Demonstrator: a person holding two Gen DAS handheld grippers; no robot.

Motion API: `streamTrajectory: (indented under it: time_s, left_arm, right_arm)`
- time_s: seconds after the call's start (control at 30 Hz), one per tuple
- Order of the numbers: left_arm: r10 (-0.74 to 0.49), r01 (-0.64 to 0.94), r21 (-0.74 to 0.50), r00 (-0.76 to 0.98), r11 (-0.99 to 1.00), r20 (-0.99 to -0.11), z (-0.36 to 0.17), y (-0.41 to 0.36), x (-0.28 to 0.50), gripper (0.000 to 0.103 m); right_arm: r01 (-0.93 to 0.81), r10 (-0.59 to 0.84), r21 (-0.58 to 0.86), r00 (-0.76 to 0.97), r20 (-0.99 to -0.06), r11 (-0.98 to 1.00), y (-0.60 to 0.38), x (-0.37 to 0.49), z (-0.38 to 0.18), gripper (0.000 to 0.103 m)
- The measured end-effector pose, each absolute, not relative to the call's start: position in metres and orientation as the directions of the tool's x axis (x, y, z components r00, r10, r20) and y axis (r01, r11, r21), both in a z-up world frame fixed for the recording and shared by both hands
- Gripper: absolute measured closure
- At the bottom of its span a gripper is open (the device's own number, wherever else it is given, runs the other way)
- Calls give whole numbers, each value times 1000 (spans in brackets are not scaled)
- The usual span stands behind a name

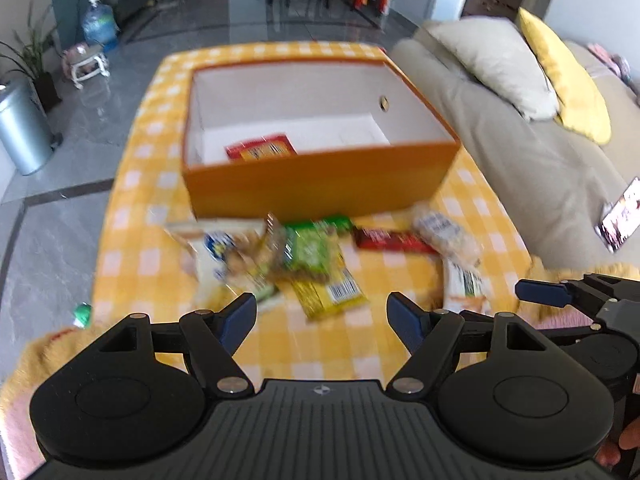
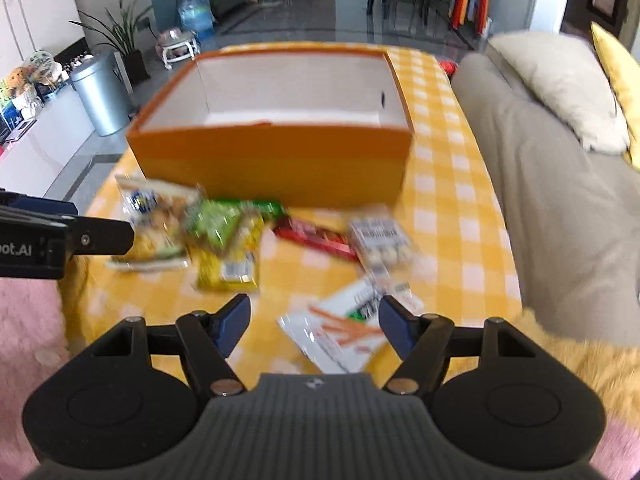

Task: Organize snacks
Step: 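Grasp the white cracker bag with the left tool while the right tool grasps the spicy strip packet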

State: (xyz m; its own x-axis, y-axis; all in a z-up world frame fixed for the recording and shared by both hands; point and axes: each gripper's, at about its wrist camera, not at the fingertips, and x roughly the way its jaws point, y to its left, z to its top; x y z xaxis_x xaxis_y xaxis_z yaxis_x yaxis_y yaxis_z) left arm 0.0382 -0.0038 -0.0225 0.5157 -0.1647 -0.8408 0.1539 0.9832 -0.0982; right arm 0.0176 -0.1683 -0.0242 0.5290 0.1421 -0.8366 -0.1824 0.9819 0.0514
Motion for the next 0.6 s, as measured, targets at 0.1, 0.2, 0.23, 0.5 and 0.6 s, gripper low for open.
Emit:
streamTrajectory:
  time_s: [0.1, 0.2, 0.23, 0.5, 0.6]
  left_arm:
    - [-171, 186, -90, 485, 979, -858, -32, -10, 38, 16]
    - [-183, 197, -100, 464, 975, -867, -40, -12, 41, 16]
    - [-185, 199, -102, 459, 975, -869, -42, -12, 42, 16]
    - [-152, 132, -100, 482, 986, -863, -47, -2, 62, 17]
    - [-144, 143, -83, 494, 986, -858, -50, -7, 69, 17]
  right_arm:
    - [-141, 146, 87, 491, -858, 986, -181, 14, -39, 34]
    - [-93, 150, 120, 466, -872, 988, -191, 15, -49, 34]
    - [-78, 156, 135, 462, -873, 988, -194, 17, -51, 34]
    - [-9, 175, 193, 463, -869, 981, -203, 35, -56, 34]
    - [44, 210, 256, 447, -869, 966, -209, 46, -59, 28]
